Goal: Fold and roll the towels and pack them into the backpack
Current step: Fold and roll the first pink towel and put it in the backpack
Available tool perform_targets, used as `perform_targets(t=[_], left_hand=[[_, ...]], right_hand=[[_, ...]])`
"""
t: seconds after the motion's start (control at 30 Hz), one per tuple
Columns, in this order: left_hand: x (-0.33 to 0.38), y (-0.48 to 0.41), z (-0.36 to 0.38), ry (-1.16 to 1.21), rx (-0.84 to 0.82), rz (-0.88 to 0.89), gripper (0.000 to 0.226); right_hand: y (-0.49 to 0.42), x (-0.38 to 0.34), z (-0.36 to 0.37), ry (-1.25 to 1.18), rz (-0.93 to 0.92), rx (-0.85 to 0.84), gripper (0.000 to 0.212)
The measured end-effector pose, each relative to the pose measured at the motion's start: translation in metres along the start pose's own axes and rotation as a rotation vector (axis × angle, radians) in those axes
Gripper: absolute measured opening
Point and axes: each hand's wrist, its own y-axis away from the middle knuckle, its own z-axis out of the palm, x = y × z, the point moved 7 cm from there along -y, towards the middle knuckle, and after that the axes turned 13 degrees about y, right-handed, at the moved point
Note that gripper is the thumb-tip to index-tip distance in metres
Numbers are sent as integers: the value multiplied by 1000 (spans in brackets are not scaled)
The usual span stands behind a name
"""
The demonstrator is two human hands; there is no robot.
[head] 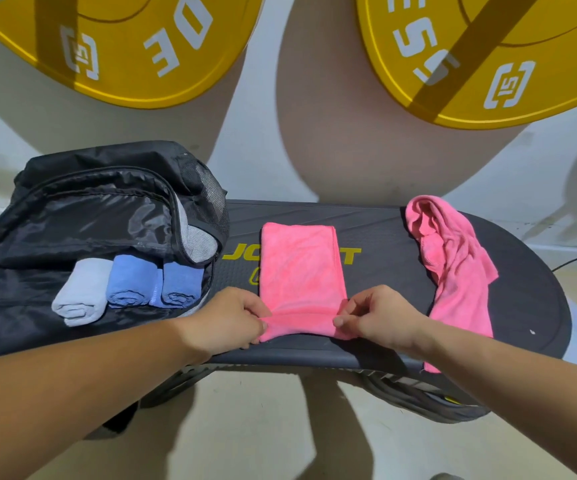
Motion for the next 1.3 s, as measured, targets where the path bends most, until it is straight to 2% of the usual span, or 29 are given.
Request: perform_targets(t=[0.07,0.13,0.17,0.23,0.33,0.43,0.57,0.63,0.7,0.87,0.93,1.0,1.07,1.13,1.23,1.3], left_hand=[[-2,-5,-4,17,67,-16,15],[13,-10,-7,-215,93,209,16],[22,-7,-2,-374,65,368,13],[32,2,19,-681,-44,601,23],[31,16,44,-1026,-98,740,25],[31,23,50,-1074,-94,808,29],[26,16,50,-1081,-128,750,14],[29,16,50,-1081,-112,747,15],[32,15,46,-1014,-79,711,12],[36,6,32,-728,-81,593,24],[34,2,18,-562,-47,501,27],[29,1,9,-321,-35,391,28],[27,2,7,-190,-42,313,19],[27,-3,5,-209,1,281,12],[33,-10,0,-341,57,267,9],[44,-10,-1,-541,84,368,9]], right_hand=[[-7,8,-3,40,81,69,15],[-11,3,-8,178,72,148,17],[-13,-3,-9,318,3,194,19],[-10,-22,-7,588,-226,341,21],[4,-46,10,888,-595,457,16],[19,-54,26,1031,-757,466,16],[19,-50,32,1018,-713,397,18],[17,-50,27,993,-687,419,12],[18,-53,22,944,-672,453,16],[13,-54,17,886,-553,402,13],[10,-54,10,752,-476,321,9],[6,-50,5,616,-409,240,13],[5,-48,8,575,-385,183,16],[2,-45,11,570,-338,177,22],[-9,-30,9,442,-164,148,20],[-15,-24,3,362,-90,163,23]])
